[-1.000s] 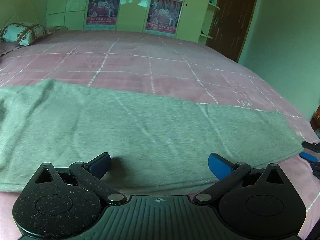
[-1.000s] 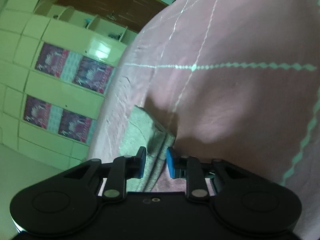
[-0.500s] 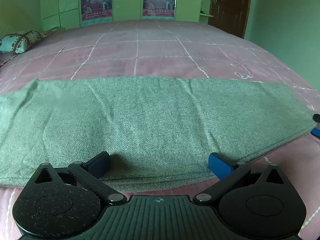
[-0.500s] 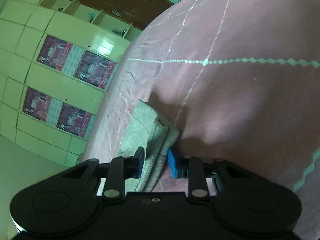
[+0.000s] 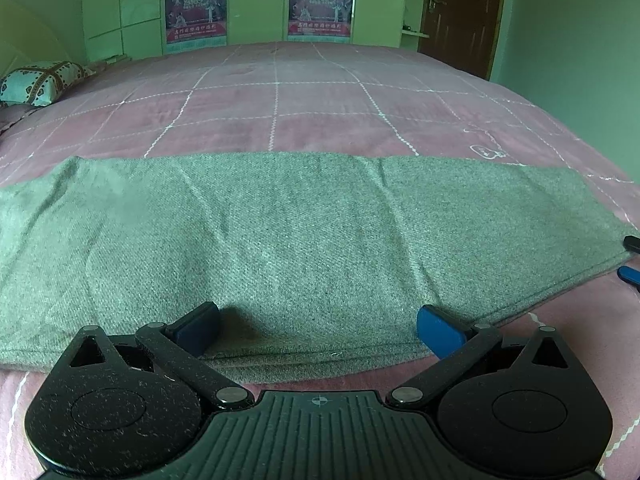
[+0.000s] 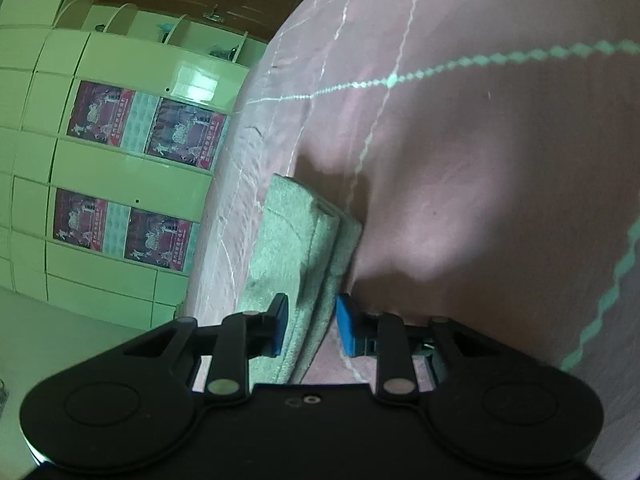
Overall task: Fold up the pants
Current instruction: 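Grasp the end of the grey-green sweatpants with the right tool, then lift the held end with the right tool, fold it over, and open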
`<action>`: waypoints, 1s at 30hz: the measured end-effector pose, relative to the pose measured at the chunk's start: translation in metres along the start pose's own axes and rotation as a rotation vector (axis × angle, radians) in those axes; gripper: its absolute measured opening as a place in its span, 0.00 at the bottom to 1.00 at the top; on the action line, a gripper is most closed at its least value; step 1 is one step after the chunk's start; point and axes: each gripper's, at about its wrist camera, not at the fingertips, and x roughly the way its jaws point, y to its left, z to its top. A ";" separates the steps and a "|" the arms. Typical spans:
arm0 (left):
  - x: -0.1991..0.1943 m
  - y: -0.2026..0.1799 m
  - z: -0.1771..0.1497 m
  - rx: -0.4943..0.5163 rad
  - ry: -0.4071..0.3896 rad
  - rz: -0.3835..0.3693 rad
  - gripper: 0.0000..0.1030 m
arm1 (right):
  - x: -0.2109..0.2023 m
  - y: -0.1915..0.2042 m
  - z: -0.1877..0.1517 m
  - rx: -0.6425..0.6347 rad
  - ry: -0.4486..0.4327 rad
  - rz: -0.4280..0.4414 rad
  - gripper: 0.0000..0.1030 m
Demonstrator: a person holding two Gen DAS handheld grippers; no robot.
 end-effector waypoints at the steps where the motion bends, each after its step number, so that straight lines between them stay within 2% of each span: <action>1: 0.000 0.000 0.000 0.000 0.000 0.000 1.00 | 0.002 -0.003 0.001 0.008 0.000 0.003 0.15; 7: 0.000 -0.002 -0.001 0.006 0.002 0.008 1.00 | 0.015 -0.004 0.003 -0.016 -0.030 -0.005 0.08; 8: 0.000 -0.003 0.000 0.009 0.004 0.011 1.00 | 0.018 -0.002 0.003 -0.040 -0.041 -0.020 0.05; 12: 0.001 -0.006 0.000 0.014 0.007 0.019 1.00 | 0.025 0.013 -0.001 -0.160 -0.077 -0.087 0.04; 15: 0.002 -0.007 0.000 0.024 0.003 0.024 1.00 | 0.029 0.014 -0.001 -0.173 -0.069 -0.098 0.02; 18: -0.005 0.004 0.006 -0.011 -0.011 -0.022 1.00 | 0.024 0.035 -0.005 -0.277 -0.067 -0.140 0.04; 19: -0.015 0.014 0.006 -0.037 -0.052 -0.035 1.00 | 0.020 0.042 -0.008 -0.301 -0.076 -0.136 0.04; 22: -0.048 0.063 0.000 -0.101 -0.161 0.002 1.00 | 0.012 0.069 -0.022 -0.377 -0.085 -0.118 0.03; 24: -0.060 0.108 -0.007 -0.153 -0.163 0.051 1.00 | 0.015 0.095 -0.039 -0.463 -0.071 -0.097 0.03; 26: -0.076 0.159 -0.015 -0.225 -0.189 0.098 1.00 | 0.025 0.123 -0.062 -0.551 -0.053 -0.083 0.03; 30: -0.111 0.248 -0.032 -0.352 -0.251 0.207 1.00 | 0.064 0.181 -0.134 -0.698 0.024 -0.024 0.04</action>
